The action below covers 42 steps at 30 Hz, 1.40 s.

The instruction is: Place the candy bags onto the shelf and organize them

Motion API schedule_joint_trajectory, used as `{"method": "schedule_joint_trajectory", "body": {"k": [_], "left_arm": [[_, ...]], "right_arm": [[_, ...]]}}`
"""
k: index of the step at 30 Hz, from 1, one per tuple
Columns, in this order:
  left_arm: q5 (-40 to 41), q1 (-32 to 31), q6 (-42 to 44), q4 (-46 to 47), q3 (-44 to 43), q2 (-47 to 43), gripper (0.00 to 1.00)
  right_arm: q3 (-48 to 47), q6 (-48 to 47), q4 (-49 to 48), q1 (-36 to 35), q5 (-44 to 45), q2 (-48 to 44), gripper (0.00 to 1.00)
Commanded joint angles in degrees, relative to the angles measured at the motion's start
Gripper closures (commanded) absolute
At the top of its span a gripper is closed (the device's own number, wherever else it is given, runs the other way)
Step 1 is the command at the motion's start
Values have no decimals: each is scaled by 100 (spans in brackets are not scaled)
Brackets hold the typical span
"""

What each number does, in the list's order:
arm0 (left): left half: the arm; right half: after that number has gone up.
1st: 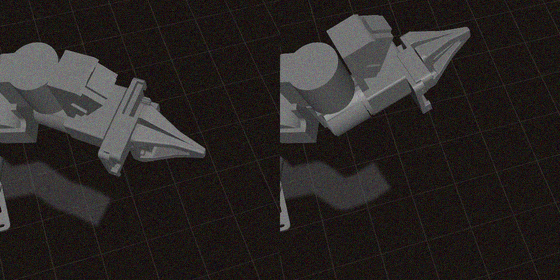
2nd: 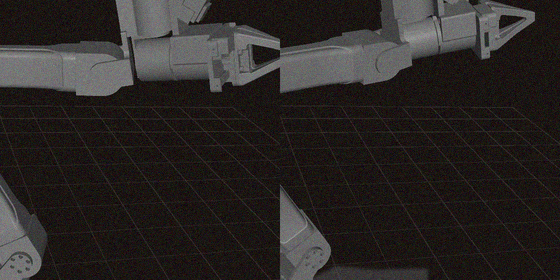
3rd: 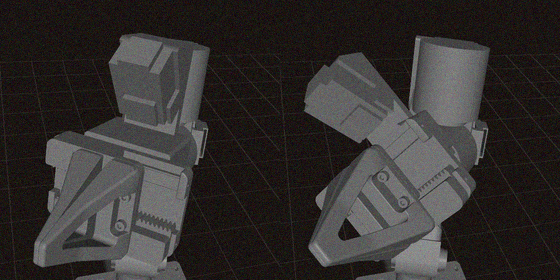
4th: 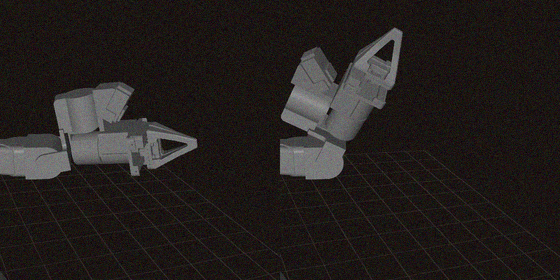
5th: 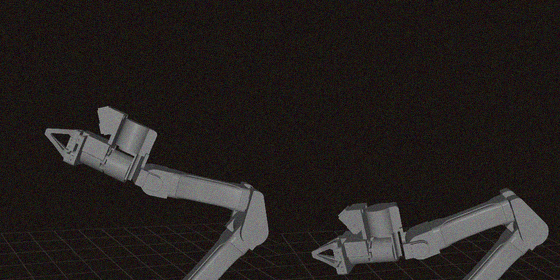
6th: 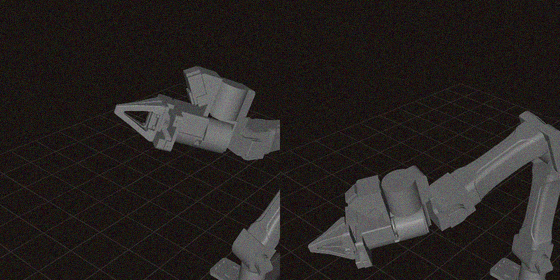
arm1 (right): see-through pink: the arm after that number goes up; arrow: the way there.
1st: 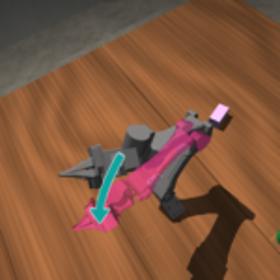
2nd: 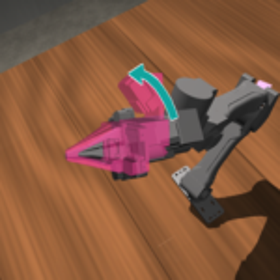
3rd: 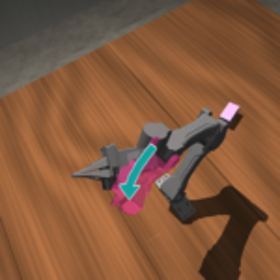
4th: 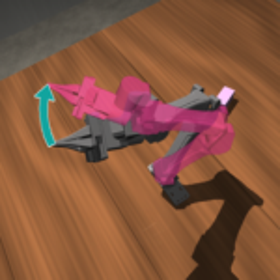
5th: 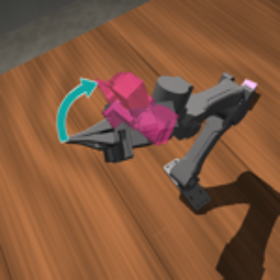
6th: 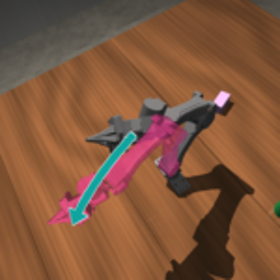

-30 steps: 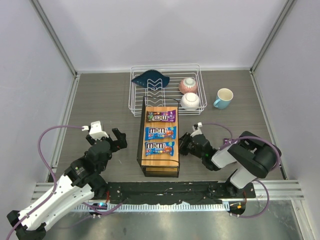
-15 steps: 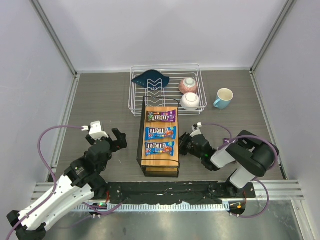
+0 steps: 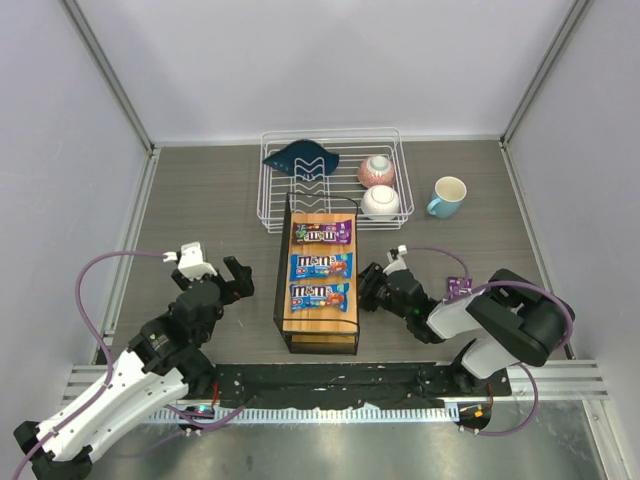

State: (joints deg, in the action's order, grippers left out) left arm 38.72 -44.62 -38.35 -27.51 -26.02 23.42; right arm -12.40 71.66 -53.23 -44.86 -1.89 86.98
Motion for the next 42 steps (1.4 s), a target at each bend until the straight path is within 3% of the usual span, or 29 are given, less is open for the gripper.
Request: {"method": "schedule_joint_trajectory", "body": {"k": [1,11,19,25,26,28,35,39,42], "left_arm": [[4,-20,47,123,-26,-74,0],[-5,-29,47,114,-43,-83,0],[-5,-20,38,132,-26,-110,0],[-5,-20,47,149,-35,-74,0],[-13,-29,47,158,-35,-83,0],[-14,-29,47,158,-26,-92,0],[-14,-29,55,176,-17,-92,0],[-14,-29,56,176,-17,-92,0],[-22,-29,56,176,-8,-101,0]], "right_arm": [[98,-205,190,-23,363,-357,59],[256,-372,1147,-14,856,-1244,52],[300,-407,2694,4,1507,-2640,51],[-181,-408,4705,12,2524,-3896,50],[-314,-320,5648,4,2788,-4012,50],[-762,-143,6445,4,3430,-4249,45],[-2002,761,9335,4,4890,-4339,38],[-2538,1052,10147,74,5365,-4137,32],[-2644,746,10263,555,5227,-4005,28]]}}
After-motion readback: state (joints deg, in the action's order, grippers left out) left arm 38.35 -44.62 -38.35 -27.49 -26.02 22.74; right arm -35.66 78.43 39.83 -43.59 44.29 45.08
